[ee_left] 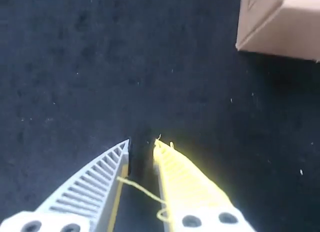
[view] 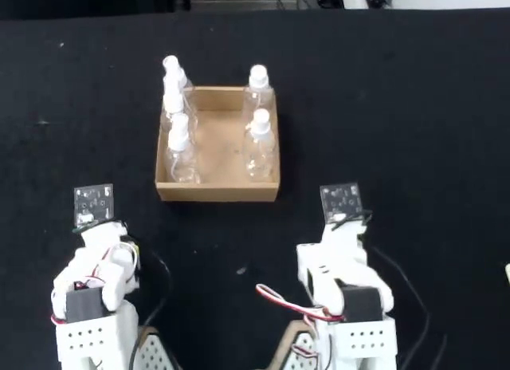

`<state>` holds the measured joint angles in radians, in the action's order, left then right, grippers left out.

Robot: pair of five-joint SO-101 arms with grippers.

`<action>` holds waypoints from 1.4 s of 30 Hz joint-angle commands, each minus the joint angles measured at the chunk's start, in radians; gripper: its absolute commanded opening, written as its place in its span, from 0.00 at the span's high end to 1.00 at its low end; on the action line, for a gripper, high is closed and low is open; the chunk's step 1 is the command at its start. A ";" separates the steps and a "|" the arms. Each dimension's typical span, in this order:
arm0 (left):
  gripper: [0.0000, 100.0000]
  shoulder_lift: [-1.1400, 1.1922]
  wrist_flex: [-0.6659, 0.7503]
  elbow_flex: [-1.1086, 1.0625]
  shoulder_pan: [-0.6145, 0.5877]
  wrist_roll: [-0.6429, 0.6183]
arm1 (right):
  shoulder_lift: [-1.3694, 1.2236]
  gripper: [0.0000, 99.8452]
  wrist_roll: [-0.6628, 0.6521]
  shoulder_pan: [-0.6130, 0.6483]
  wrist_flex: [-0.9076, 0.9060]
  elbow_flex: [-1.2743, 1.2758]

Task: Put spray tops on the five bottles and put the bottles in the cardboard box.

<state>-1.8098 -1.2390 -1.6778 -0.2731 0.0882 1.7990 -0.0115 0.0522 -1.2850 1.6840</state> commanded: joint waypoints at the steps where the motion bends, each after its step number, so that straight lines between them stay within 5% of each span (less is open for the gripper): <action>1: 0.93 -0.014 -0.034 -0.021 0.021 0.000 | 0.094 0.92 0.000 -0.017 -0.021 -0.002; 7: 0.93 -0.014 -0.034 -0.021 0.021 0.000 | 0.094 0.92 0.000 -0.038 -0.021 -0.001; 12: 0.93 -0.017 -0.035 -0.021 0.036 0.000 | 0.094 0.92 0.000 -0.255 -0.021 -0.001; 20: 0.93 -0.021 -0.037 -0.021 0.252 0.002 | 0.096 0.92 0.000 -0.216 -0.021 -0.001; 27: 0.93 -0.023 -0.038 -0.021 0.119 0.000 | 0.096 0.92 0.000 -0.216 -0.021 -0.001; 42: 0.93 -0.017 -0.035 -0.021 0.116 -0.002 | 0.096 0.92 0.000 -0.218 -0.021 -0.001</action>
<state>-1.8082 -1.2543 -1.6778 -0.1458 0.0882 1.7990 -0.0115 -0.1703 -1.2881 1.6855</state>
